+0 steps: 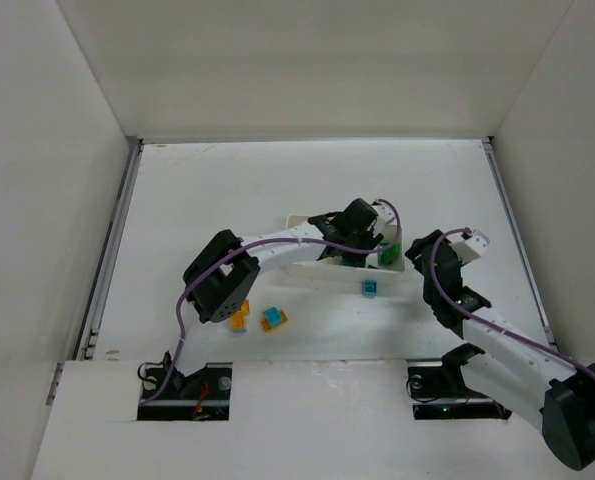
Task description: Sort the legos into containers by color
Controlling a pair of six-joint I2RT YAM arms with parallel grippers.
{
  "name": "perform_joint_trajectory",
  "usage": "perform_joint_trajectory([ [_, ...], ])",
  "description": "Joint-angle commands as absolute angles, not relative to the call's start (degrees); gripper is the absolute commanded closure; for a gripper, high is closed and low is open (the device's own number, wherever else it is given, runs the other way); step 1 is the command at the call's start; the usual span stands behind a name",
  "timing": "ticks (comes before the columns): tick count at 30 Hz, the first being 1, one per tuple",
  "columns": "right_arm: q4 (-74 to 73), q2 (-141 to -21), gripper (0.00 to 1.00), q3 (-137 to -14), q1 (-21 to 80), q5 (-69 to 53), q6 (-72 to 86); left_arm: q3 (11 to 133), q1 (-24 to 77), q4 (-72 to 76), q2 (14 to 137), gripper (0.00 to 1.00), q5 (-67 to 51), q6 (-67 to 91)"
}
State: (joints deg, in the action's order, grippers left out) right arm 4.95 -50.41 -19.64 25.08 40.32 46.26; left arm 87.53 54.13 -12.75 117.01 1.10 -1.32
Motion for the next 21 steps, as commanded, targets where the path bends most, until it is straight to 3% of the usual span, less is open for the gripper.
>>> perform_joint_trajectory([
  [1,9.14,-51.06,0.34,-20.04,25.09,38.85,45.27,88.07,54.71,-12.4,119.0,0.58,1.05,-7.37],
  [6,9.23,-52.12,0.34,-20.48,25.27,37.97,45.0,87.1,54.27,-10.99,120.14,0.57,0.53,-10.28],
  [13,9.23,-50.98,0.34,-20.22,25.27,37.97,45.0,85.78,53.3,-10.73,119.01,0.85,4.2,-11.42],
  [21,9.23,-50.89,0.34,-20.21,25.27,37.79,44.82,81.74,53.13,-4.75,109.35,0.9,10.36,-10.99],
])
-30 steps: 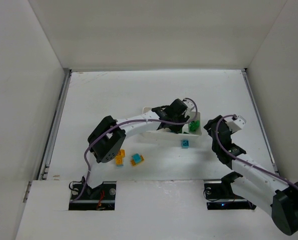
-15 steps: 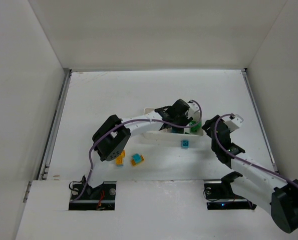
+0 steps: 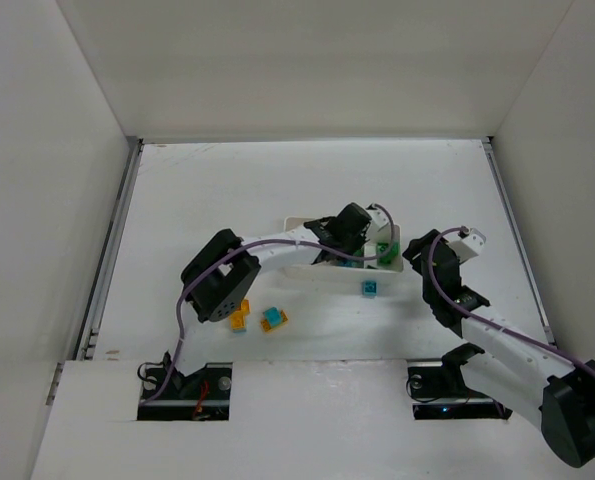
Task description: Sort the legos into containers by color
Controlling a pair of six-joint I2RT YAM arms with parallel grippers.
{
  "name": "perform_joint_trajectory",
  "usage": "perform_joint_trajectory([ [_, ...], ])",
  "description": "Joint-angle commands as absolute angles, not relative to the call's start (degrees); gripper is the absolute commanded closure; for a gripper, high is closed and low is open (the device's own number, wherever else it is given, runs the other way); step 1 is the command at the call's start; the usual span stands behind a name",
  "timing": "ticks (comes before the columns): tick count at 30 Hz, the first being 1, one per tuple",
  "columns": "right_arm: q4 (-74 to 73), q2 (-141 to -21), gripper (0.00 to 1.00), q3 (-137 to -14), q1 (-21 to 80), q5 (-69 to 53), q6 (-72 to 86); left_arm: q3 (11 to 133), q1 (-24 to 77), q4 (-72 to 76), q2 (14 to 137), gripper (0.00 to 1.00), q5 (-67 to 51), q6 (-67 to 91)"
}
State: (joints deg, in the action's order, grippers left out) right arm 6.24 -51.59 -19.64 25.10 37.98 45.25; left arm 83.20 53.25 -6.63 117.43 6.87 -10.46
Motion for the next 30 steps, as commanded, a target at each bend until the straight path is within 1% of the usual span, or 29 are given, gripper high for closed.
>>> perform_joint_trajectory([
  [1,9.32,-50.89,0.34,-20.21,25.27,37.71,44.82,81.13,53.13,-3.88,108.03,0.91,11.33,-10.64],
  [5,10.19,-51.33,0.34,-20.13,25.27,36.74,44.47,79.02,52.69,-1.5,104.94,0.91,13.62,-9.85],
  [10,10.2,-51.59,0.34,-20.21,25.27,36.48,44.39,78.4,52.78,-1.41,105.2,0.91,12.84,-7.56],
  [13,10.2,-51.59,0.34,-20.21,25.27,36.47,44.38,79.45,53.13,-3.16,107.04,0.85,10.73,-6.77],
  [17,10.28,-51.42,0.34,-20.21,25.27,36.47,44.38,80.33,53.92,-5.97,109.25,0.72,7.48,-6.94],
  [19,10.28,-51.59,0.34,-20.21,25.27,36.47,44.38,80.16,53.83,-6.24,109.51,0.64,5.46,-6.77],
  [21,10.28,-51.68,0.34,-20.21,25.27,36.39,44.38,80.24,53.31,-6.68,109.95,0.59,4.66,-6.68],
  [25,10.28,-51.77,0.34,-20.21,25.27,36.3,44.38,81.03,53.04,-8.52,111.79,0.53,4.83,-6.94],
  [30,10.28,-51.77,0.33,-20.21,25.27,36.3,44.38,81.56,53.65,-9.32,115.22,0.51,5.62,-7.56],
])
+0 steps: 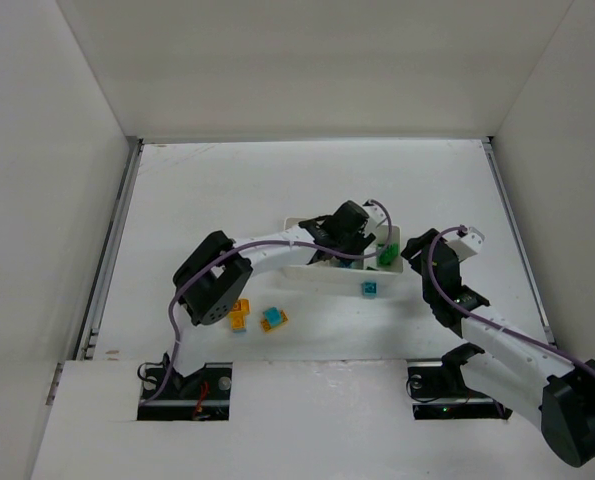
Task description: Sort the legos into containers by color
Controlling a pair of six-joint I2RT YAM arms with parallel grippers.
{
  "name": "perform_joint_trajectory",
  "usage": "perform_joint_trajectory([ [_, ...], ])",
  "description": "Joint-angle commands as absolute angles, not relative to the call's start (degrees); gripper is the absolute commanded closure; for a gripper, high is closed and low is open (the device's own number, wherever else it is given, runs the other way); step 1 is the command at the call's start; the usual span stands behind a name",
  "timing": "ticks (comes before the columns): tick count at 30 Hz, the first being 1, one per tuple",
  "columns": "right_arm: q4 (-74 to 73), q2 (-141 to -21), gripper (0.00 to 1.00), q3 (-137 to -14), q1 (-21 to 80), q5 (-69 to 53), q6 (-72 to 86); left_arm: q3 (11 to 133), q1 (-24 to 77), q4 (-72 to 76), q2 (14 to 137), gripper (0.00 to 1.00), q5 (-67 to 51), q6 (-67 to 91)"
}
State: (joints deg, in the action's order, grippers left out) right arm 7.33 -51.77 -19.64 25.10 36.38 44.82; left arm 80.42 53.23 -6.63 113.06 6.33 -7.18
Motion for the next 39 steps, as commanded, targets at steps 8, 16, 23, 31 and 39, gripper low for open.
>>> perform_joint_trajectory([
  [8,10.28,-52.21,0.33,-20.39,25.27,35.6,44.38,81.21,52.69,-6.95,117.77,0.58,5.8,-7.56],
  [16,10.46,-52.12,0.33,-20.39,25.27,35.24,44.38,80.42,52.95,-4.92,117.86,0.83,5.62,-8.0],
  [23,11.07,-52.38,0.33,-20.39,25.35,34.19,44.03,77.35,52.6,-1.06,113.83,0.91,7.29,-8.0],
  [31,11.16,-53.09,0.33,-20.65,25.53,33.93,43.86,75.59,53.65,0.53,107.15,0.92,9.93,-8.35],
  [39,11.16,-53.09,0.33,-20.65,25.53,33.93,43.77,75.76,54.27,0.53,105.03,0.89,10.11,-8.0],
])
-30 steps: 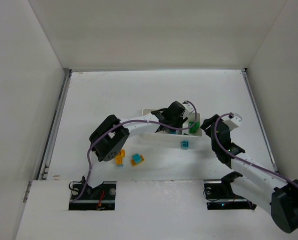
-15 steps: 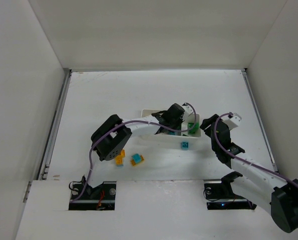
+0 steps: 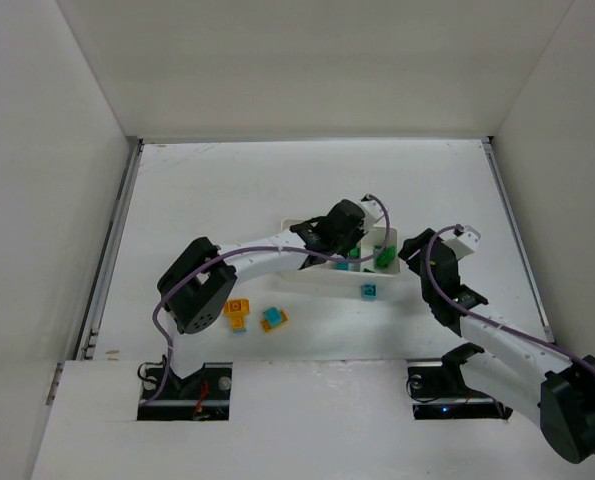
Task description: Sort the legos into containers by color
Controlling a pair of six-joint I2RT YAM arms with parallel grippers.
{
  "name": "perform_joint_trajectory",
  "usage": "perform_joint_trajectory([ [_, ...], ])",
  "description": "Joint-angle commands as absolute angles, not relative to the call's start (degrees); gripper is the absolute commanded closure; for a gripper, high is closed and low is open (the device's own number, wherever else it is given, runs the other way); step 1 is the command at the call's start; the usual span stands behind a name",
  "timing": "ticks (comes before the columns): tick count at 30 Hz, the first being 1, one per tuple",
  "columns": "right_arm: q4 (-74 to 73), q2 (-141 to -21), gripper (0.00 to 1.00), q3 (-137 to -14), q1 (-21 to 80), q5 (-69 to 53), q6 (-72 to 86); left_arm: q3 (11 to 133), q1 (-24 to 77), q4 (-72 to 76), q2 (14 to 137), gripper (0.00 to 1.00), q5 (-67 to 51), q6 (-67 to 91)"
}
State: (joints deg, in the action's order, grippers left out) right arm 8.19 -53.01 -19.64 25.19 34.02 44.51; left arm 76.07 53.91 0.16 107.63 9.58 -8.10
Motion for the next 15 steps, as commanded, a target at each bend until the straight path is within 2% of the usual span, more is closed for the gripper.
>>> perform_joint_trajectory([
  [1,11.16,-53.0,0.33,-20.65,25.53,33.93,43.77,75.94,54.27,0.18,105.2,0.86,9.76,-7.91],
  [3,11.16,-52.91,0.33,-20.65,25.53,33.93,43.77,76.03,54.62,-0.52,105.73,0.76,8.53,-7.91],
  [5,11.16,-52.82,0.33,-20.65,25.53,33.93,43.77,75.94,55.23,-0.88,106.34,0.61,6.6,-8.17],
  [8,11.16,-52.91,0.33,-20.65,25.62,33.93,43.77,76.2,55.41,-1.67,107.14,0.51,4.58,-8.35],
  [10,11.16,-53.0,0.33,-20.65,25.62,33.75,43.77,76.64,55.15,-2.28,107.75,0.47,3.43,-8.61],
  [15,11.16,-53.09,0.33,-20.74,25.62,33.57,43.77,78.05,54.62,-4.48,110.56,0.47,2.2,-10.98],
])
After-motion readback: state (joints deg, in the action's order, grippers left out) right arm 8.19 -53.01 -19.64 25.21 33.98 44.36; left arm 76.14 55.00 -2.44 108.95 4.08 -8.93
